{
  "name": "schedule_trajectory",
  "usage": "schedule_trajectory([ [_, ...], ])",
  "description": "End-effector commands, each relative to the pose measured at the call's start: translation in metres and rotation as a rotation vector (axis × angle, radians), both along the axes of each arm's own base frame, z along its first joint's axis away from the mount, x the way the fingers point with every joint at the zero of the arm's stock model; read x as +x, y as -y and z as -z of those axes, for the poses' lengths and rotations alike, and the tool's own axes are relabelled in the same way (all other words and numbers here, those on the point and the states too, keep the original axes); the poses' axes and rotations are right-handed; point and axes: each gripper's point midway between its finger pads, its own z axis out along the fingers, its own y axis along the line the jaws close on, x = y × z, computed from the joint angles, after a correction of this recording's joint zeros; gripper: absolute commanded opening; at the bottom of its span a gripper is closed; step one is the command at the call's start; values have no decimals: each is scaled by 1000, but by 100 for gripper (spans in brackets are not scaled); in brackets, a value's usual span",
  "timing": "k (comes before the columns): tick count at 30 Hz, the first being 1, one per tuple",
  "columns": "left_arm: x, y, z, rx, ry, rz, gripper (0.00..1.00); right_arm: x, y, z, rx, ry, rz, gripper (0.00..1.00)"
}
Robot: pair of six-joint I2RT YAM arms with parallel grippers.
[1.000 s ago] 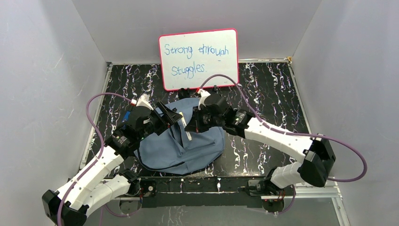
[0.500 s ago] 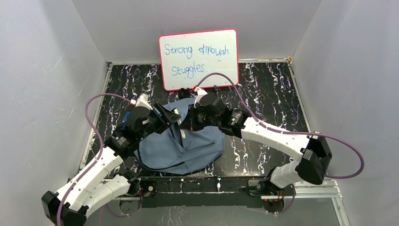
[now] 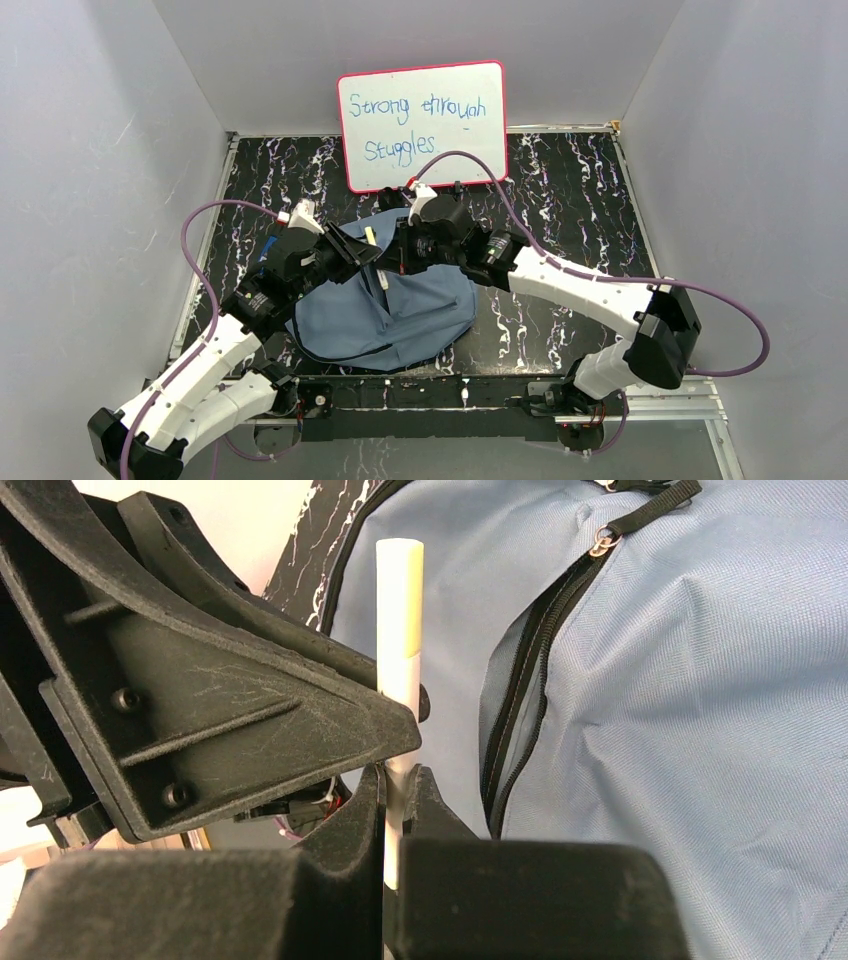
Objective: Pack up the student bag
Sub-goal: Pick up the stationery from the center of the board.
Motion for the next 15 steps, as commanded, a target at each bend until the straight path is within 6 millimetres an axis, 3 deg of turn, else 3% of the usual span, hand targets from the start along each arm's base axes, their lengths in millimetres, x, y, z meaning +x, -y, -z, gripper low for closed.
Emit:
schedule_trajectory([
  [1,-2,1,0,-15,6,11,23,12,-14,-46,116,85,30,0],
  [7,-3,1,1,-21,5,9,12,18,-17,-43,101,106,38,0],
  [15,-6,-7,7,-2,-2,-11,0,21,4,-28,32,119,95,44],
])
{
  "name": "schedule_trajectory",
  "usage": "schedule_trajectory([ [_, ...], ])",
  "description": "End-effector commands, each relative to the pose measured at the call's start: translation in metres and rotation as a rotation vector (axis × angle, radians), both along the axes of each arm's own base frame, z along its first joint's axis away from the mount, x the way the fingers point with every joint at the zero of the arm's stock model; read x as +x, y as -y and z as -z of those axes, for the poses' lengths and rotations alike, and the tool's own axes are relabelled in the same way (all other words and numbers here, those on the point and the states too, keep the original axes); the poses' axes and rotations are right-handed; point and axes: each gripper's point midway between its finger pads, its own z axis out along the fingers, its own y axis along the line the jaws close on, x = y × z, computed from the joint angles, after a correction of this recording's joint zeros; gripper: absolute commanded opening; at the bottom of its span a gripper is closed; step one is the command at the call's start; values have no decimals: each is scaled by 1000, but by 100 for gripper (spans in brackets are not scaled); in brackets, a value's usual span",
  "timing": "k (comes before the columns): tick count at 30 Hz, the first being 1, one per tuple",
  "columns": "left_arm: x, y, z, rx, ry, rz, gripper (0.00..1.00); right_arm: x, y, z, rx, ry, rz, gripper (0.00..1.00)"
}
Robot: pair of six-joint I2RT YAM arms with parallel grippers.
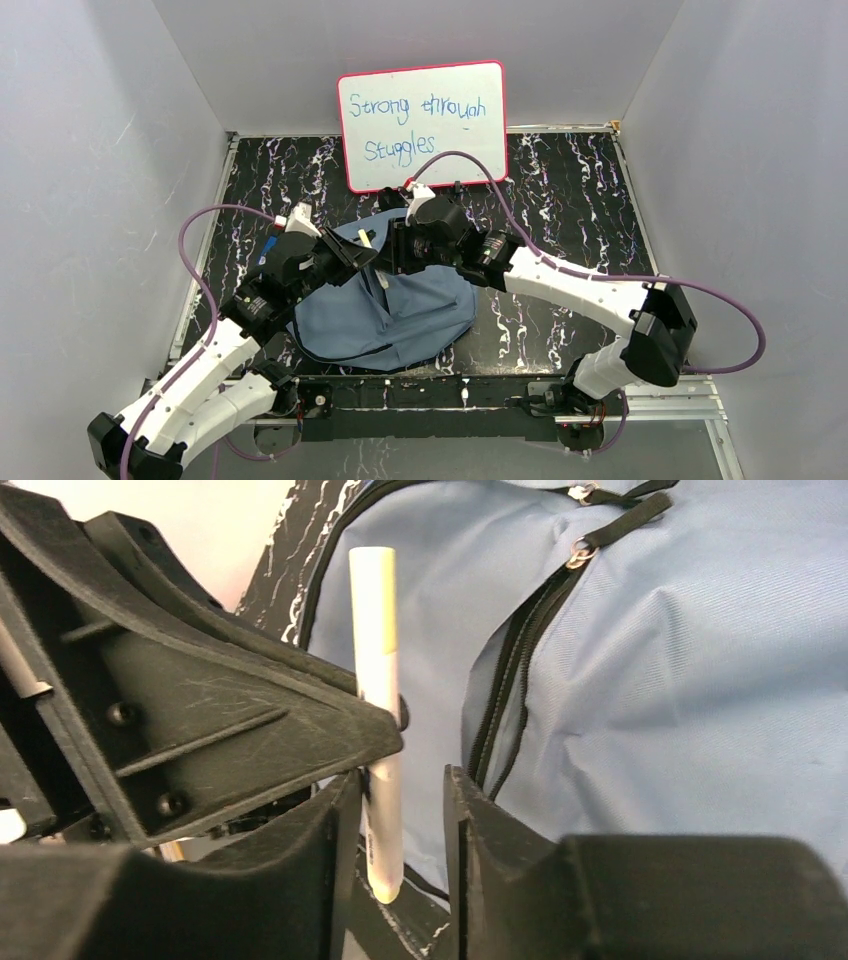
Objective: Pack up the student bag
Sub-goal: Pick up the stationery from the center of the board, then place the stationery in the student bag.
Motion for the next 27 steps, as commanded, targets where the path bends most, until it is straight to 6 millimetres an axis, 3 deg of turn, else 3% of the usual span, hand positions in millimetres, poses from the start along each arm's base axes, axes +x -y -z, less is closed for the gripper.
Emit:
schedule_trajectory([
  [1,-5,-6,4,15,-8,-9,0,13,11,-31,46,94,72,48],
  [8,-10,-32,28,159,-75,-78,0,21,45,-6,-120,95,177,69],
  [13,-20,-57,39,257,-117,-141,0,28,57,8,-252,105,199,74],
  [20,-32,-79,44,301,-130,-197,0,31,46,36,-383,72,141,77],
  [27,-35,-81,44,298,-131,-202,0,34,19,50,-455,85,83,79],
])
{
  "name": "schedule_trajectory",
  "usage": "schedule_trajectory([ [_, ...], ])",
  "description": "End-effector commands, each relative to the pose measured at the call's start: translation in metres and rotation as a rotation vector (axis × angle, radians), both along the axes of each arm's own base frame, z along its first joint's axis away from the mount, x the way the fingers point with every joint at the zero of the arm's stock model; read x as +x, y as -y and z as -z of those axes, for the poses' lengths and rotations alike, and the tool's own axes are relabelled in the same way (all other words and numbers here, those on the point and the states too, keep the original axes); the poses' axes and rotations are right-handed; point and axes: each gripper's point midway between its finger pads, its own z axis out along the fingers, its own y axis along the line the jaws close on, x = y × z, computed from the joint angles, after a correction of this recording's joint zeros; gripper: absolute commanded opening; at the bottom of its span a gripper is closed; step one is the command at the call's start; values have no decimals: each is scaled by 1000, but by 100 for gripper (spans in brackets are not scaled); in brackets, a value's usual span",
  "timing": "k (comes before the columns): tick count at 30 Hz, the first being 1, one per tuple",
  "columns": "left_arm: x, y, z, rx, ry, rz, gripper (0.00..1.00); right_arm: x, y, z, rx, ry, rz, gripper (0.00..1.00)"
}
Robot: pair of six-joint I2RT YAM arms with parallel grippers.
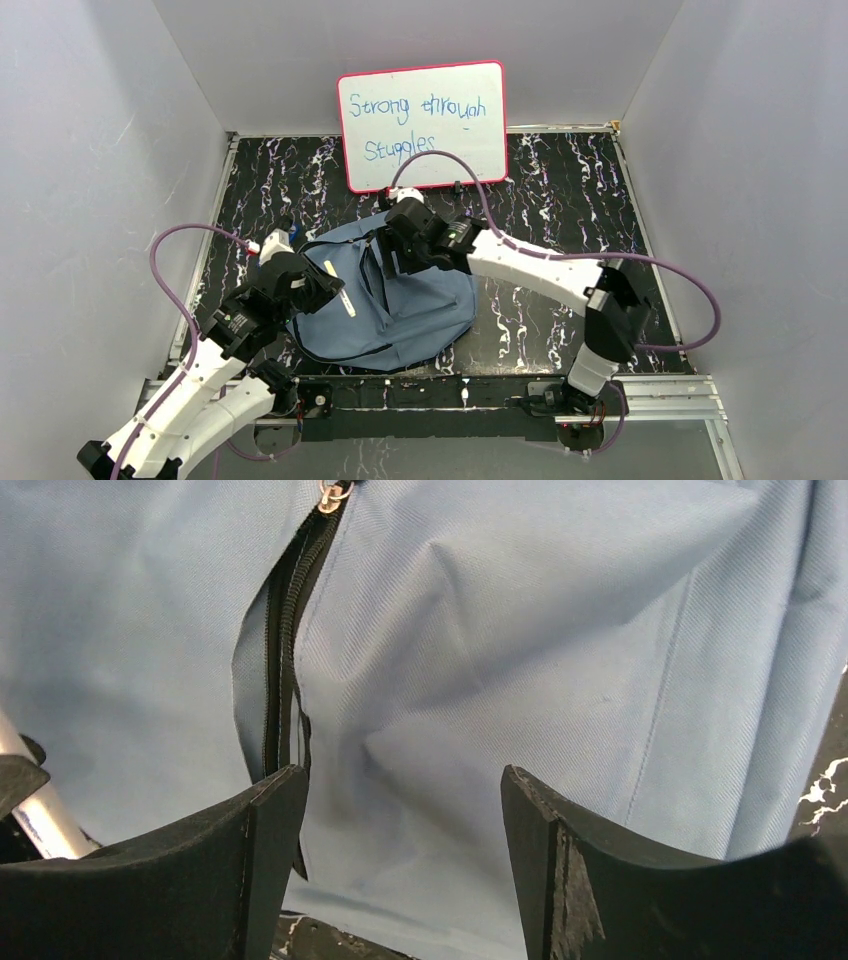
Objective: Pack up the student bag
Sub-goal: Place the stationery in the student bag.
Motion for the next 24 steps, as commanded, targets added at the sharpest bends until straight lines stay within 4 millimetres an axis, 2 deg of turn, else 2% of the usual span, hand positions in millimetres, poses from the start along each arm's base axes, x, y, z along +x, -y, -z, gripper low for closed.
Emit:
schedule_trajectory([
  [1,2,-7,-9,16,20,-28,0,4,-20,-16,-21,47,-44,80],
  [6,1,-6,-8,6,20,-26,0,3,-35,-8,-60,55,-73,80],
  [12,0,-6,-6,-1,21,-29,0,7,-31,11,-159,49,-44,75],
  [17,1,0,-6,-20,25,-11,0,11,-23,11,-185,74,4,59],
  [21,7,12,-12,-74,65,24,0,12,-22,1,-155,95,20,39],
  [24,14,20,-13,-89,73,32,0,11,-23,-11,-107,112,22,29],
])
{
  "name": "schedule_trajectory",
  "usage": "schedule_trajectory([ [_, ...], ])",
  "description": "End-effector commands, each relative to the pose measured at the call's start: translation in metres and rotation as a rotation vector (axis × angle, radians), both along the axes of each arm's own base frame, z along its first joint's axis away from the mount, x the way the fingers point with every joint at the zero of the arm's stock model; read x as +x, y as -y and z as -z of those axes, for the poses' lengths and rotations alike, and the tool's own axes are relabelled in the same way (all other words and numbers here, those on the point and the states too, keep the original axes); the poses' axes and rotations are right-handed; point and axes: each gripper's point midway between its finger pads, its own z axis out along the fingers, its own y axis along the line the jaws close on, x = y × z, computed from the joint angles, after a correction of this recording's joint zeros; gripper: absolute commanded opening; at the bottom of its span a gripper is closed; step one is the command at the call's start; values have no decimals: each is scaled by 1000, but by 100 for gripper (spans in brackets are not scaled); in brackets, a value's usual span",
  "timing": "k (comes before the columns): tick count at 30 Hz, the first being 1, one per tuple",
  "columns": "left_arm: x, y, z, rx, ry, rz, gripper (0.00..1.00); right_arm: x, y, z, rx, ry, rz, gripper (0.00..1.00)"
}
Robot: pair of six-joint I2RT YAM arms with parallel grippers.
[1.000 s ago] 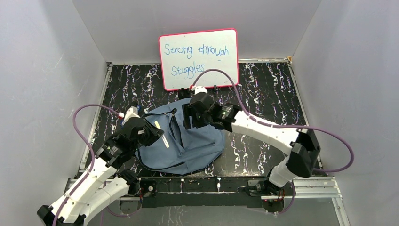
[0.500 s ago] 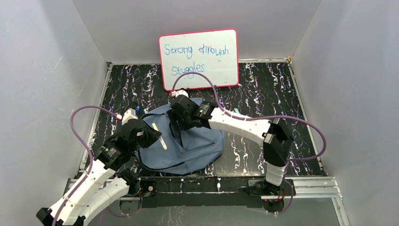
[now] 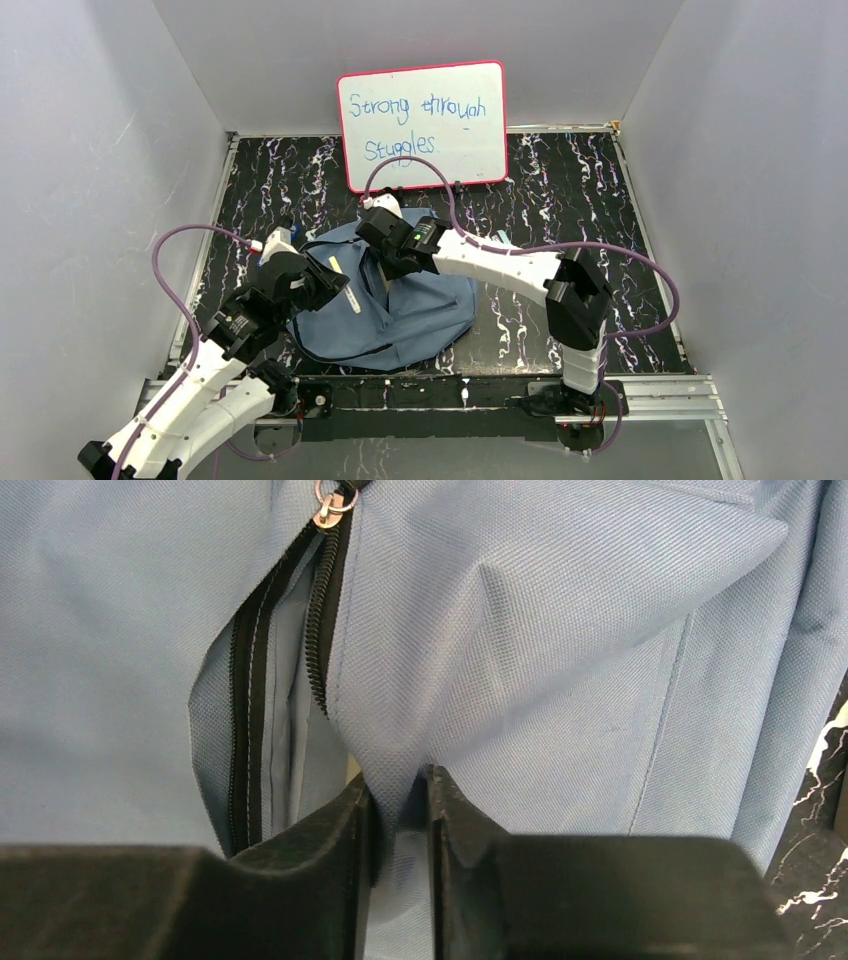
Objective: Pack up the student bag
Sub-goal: Place the stationery in the student bag.
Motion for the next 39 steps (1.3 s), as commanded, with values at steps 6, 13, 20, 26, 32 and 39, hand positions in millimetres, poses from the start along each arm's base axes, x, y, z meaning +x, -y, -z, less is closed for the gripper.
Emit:
schedule_trajectory([
  [6,29,33,-4,-72,43,42,0,0,-6,-55,183,87,11,14],
  [13,51,45,14,-38,37,47,0,-3,-11,-60,242,80,5,0],
  [20,64,52,25,-32,47,47,0,-6,-19,-68,290,72,-13,0],
  [26,65,67,37,-44,12,109,0,-7,-22,-72,311,71,-15,0],
  [32,54,79,53,-106,-47,144,0,-3,-27,-84,347,92,-16,0],
  [39,52,93,54,-134,-51,219,0,-2,-39,-100,415,105,-42,0],
])
